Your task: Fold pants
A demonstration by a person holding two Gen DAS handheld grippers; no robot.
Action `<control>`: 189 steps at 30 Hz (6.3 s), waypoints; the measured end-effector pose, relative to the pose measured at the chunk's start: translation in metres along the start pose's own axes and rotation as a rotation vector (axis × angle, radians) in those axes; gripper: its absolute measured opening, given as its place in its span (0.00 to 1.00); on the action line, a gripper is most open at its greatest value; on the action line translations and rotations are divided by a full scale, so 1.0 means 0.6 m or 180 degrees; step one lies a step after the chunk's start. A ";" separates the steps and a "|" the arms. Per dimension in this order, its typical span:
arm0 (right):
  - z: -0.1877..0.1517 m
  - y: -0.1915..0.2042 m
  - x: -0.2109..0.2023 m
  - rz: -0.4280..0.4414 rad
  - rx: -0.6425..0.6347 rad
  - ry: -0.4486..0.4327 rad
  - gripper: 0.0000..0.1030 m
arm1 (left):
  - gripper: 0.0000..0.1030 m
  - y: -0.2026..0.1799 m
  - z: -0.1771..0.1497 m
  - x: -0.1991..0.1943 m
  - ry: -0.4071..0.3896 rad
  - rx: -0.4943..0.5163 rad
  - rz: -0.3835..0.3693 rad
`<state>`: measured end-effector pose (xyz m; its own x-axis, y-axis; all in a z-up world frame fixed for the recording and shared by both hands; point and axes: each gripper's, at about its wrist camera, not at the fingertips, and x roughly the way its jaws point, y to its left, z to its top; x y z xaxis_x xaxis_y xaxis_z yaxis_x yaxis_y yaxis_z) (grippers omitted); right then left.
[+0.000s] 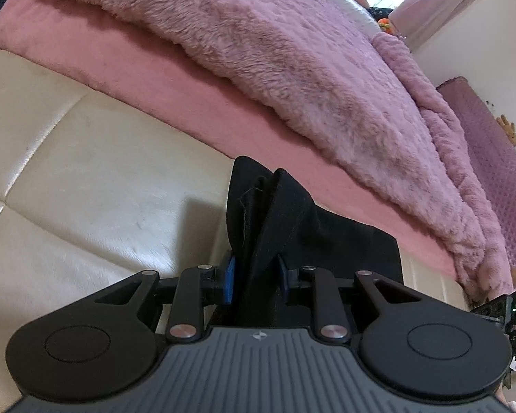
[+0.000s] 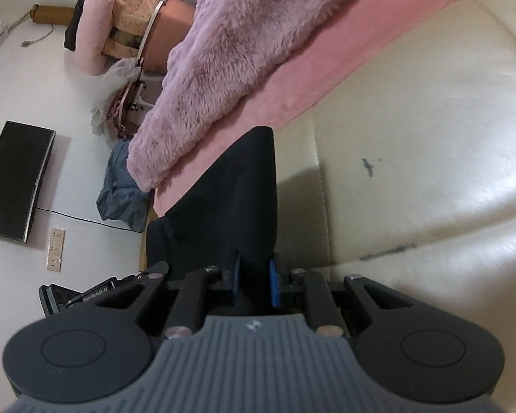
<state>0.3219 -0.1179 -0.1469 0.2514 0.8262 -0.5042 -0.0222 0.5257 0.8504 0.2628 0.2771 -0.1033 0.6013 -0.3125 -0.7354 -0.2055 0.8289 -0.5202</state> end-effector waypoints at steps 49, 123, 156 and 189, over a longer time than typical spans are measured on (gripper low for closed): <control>-0.192 0.100 0.063 -0.1724 -0.2686 -0.0010 0.14 | 0.22 -0.019 -0.157 -0.024 0.0035 0.0629 0.0965; -0.463 0.207 -0.206 -0.1881 -0.2442 -0.1240 0.80 | 1.00 -0.262 -0.418 -0.227 -0.0994 0.1265 0.1487; -0.465 0.205 -0.199 -0.1857 -0.2434 -0.1112 0.80 | 1.00 -0.264 -0.420 -0.232 -0.0974 0.1220 0.1471; -0.471 0.208 -0.208 -0.1859 -0.2418 -0.1175 0.80 | 1.00 -0.274 -0.428 -0.241 -0.0988 0.1184 0.1481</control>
<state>0.0145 -0.0981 -0.0205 0.6986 0.3539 -0.6218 -0.3752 0.9212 0.1027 0.0114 0.0666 -0.0232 0.7199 0.2179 -0.6590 -0.2506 0.9670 0.0459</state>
